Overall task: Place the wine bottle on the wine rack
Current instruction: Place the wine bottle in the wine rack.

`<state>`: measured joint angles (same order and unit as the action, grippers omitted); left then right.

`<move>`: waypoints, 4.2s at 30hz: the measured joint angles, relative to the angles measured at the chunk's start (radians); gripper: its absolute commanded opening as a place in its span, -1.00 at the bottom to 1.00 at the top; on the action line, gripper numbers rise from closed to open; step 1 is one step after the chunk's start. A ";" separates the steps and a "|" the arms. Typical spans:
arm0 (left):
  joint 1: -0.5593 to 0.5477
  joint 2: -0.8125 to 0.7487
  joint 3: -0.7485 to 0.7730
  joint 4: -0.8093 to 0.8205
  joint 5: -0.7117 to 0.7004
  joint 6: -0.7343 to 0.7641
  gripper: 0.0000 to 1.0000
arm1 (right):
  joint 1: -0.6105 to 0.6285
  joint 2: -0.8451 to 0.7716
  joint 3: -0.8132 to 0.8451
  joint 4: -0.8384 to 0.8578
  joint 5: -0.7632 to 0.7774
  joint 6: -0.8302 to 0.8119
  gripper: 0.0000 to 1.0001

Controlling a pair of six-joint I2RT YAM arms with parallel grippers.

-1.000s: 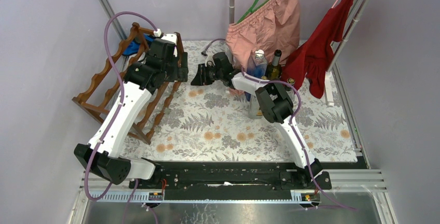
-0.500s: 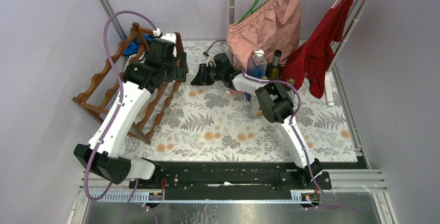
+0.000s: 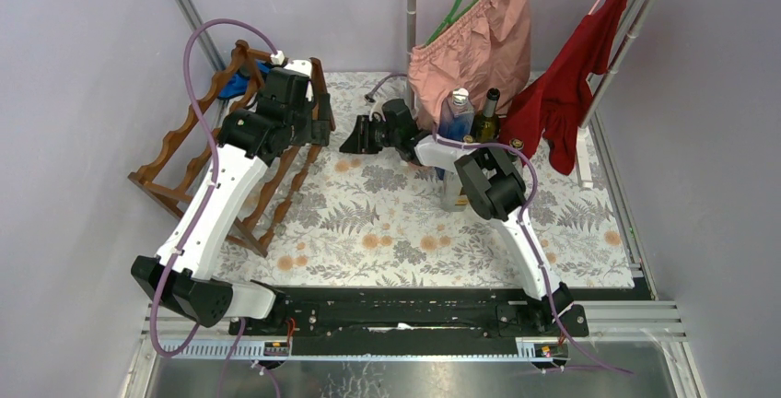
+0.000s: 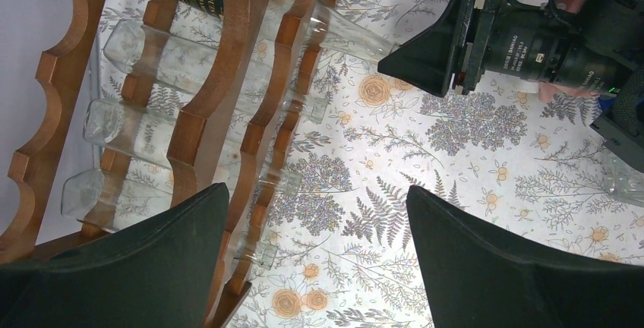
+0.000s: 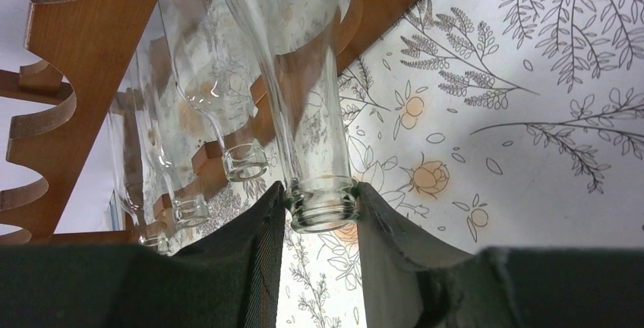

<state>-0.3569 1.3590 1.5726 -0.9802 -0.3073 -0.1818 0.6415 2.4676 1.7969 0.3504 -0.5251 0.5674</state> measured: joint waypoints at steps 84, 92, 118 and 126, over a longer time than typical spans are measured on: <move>0.011 -0.008 -0.033 0.005 0.039 0.002 0.86 | 0.027 0.093 0.201 -0.263 0.061 -0.111 -0.98; 0.011 -0.008 -0.033 0.005 0.039 0.002 0.86 | 0.019 0.093 0.215 -0.280 0.060 -0.118 -0.98; 0.011 0.010 -0.016 0.002 0.042 0.013 0.86 | -0.002 0.137 0.345 -0.367 0.045 -0.106 -0.99; 0.011 0.027 0.003 0.000 0.047 0.018 0.86 | -0.009 0.166 0.394 -0.386 0.024 -0.085 -1.00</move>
<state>-0.3458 1.3861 1.5753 -0.9806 -0.2607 -0.1642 0.6323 2.6331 2.1906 -0.0357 -0.5007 0.4828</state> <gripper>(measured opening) 0.931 0.417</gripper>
